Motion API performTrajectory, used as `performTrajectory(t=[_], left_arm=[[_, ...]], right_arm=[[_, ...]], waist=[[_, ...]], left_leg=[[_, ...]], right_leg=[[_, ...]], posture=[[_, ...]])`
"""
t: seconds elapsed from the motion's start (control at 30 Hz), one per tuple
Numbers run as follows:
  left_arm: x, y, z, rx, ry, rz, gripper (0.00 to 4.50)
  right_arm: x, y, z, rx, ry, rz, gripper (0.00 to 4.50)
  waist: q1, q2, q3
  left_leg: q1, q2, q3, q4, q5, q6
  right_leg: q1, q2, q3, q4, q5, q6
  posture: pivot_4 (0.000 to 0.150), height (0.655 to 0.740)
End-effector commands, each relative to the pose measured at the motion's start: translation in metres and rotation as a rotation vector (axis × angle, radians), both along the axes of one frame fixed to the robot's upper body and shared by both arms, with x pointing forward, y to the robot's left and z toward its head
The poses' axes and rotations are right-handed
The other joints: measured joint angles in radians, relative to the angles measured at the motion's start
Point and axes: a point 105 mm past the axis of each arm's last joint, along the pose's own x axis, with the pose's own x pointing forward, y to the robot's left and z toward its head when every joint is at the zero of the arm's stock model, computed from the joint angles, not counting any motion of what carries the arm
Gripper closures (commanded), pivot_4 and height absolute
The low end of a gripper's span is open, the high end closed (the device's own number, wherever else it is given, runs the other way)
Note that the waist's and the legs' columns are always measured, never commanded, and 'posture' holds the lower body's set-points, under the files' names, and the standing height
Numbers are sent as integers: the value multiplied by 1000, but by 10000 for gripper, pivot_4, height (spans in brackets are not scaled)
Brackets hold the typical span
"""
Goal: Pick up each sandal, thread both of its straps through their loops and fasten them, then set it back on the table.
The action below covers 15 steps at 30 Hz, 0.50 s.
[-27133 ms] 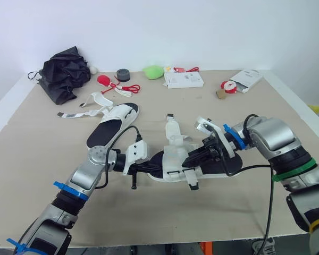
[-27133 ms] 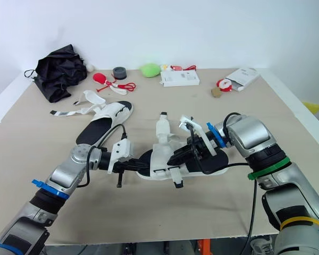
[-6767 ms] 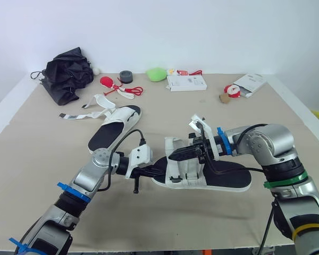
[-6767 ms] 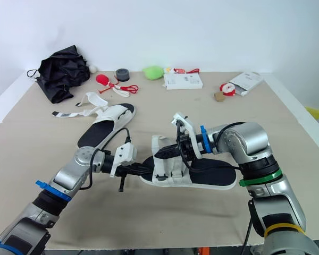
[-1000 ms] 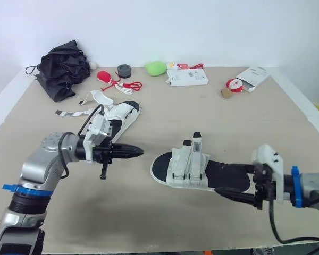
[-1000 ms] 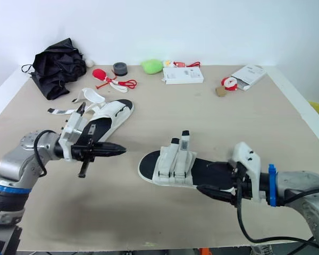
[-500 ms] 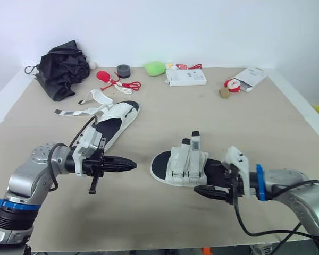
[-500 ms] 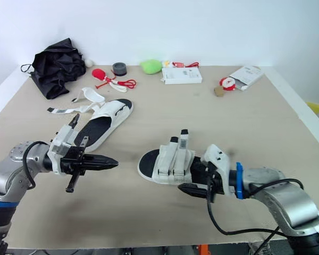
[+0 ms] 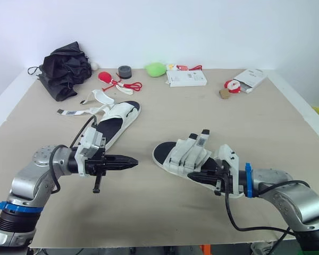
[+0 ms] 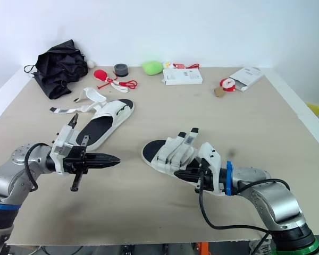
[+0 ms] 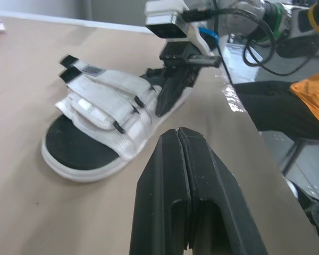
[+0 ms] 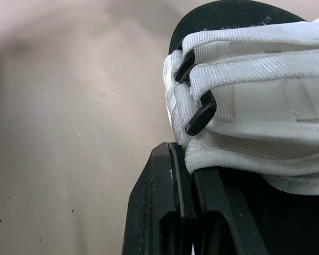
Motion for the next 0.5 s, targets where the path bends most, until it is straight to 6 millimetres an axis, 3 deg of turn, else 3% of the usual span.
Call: performTrajectory(t=[0.03, 0.13, 0.23, 0.37, 0.5], left_arm=[[11, 0, 11, -34, -70, 85, 45000], [26, -3, 9, -49, -96, 188, 45000], [37, -9, 8, -94, -88, 279, 45000], [41, -20, 5, -122, -86, 318, 45000], [48, -30, 4, -162, -77, 372, 45000]], right_arm=[[21, -18, 22, 54, -82, -149, 44637], [45, -40, 43, 82, -186, -321, 44637], [80, -79, 57, 94, -232, -612, 44637], [108, -110, 55, 109, -200, -864, 44637], [130, -121, 45, 96, -159, -992, 44637]], waist=[[0, 0, 0], [1, 1, 1], [1, 1, 1], [0, 1, 1], [-2, 1, 1]], left_leg=[[0, 0, 0, 0, 1, 0], [0, 0, 2, 0, 2, 1], [-1, -1, 2, 0, 4, 2], [-2, -1, 4, -1, 4, 2], [-2, -1, 4, -2, 3, 2]], right_leg=[[0, 0, 0, 0, 1, 0], [-1, 0, 1, 0, 3, 0], [-2, 0, 3, 0, 5, 1], [-3, 0, 5, 0, 6, -1], [-4, 1, 6, 1, 8, -8]], posture=[[1500, 7400], [1500, 7400], [1500, 7400], [1500, 7400], [1500, 7400]])
